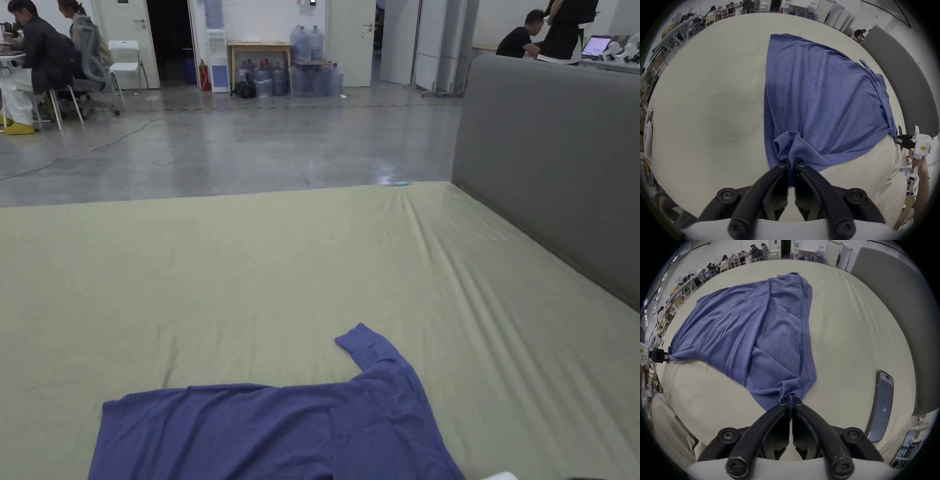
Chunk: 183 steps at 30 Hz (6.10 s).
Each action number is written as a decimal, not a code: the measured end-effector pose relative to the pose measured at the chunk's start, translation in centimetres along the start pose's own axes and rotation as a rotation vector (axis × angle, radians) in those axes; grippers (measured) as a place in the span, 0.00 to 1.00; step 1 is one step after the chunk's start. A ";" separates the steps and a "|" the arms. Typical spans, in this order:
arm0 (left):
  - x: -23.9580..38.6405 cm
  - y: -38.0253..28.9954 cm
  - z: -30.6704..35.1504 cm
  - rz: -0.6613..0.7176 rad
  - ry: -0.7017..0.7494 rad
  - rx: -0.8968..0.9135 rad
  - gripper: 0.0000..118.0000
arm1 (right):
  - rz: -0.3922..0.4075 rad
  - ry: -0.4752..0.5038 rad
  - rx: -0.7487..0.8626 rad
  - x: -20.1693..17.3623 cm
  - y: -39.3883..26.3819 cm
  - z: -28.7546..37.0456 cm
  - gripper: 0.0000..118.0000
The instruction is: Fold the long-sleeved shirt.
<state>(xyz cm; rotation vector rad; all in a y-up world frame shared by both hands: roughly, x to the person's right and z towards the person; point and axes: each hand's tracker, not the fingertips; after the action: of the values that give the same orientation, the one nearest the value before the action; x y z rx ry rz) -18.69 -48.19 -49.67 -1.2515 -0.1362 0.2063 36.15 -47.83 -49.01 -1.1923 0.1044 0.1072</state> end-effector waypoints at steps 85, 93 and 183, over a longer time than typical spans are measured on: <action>1.8 25.3 -9.9 0.037 0.247 0.083 0.87 | -0.025 0.169 0.040 -6.5 6.5 2.7 0.02; 5.6 24.6 -6.1 -0.143 0.252 0.054 0.00 | -0.060 0.180 0.073 -5.7 7.9 3.1 0.01; 4.6 -5.3 7.1 0.026 -0.091 0.067 0.00 | 0.146 0.112 0.214 -7.2 -4.7 13.2 0.00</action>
<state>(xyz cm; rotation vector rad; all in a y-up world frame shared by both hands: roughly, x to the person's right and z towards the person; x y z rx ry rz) -15.33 -42.14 -42.48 -1.1777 -0.1896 0.2886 30.02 -37.49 -38.84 -0.9761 0.2944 0.1534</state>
